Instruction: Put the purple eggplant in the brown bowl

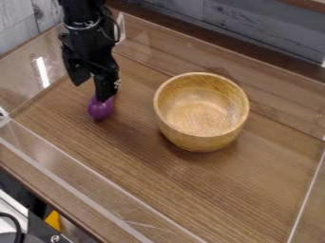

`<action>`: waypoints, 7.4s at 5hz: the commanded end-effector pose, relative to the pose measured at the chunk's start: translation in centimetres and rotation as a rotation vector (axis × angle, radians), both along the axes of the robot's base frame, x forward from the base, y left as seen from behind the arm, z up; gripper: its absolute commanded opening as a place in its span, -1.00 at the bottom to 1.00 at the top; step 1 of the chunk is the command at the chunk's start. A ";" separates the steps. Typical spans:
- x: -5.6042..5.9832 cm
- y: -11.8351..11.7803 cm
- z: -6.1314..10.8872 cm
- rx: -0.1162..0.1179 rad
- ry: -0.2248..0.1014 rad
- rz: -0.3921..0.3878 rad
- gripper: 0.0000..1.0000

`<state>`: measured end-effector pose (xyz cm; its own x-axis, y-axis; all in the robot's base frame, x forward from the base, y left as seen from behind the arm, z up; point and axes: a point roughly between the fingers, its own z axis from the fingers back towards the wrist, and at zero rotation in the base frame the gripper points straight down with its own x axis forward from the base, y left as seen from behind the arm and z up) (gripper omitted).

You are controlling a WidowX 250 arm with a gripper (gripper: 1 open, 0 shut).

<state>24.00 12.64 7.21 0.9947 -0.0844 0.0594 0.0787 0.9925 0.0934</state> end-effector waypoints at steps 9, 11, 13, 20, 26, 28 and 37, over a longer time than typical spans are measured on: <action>2.2 1.4 -3.4 0.016 -0.046 0.077 -1.00; 2.1 0.5 -0.9 -0.009 -0.054 0.094 -1.00; 2.0 0.2 1.3 -0.029 -0.071 0.111 -1.00; 0.9 2.0 -2.2 -0.004 0.006 0.157 1.00; 0.8 1.0 1.8 -0.059 -0.012 0.208 -1.00; 2.8 -4.5 5.4 -0.121 -0.035 0.187 -1.00; 6.6 -13.3 3.2 -0.115 -0.056 0.171 -1.00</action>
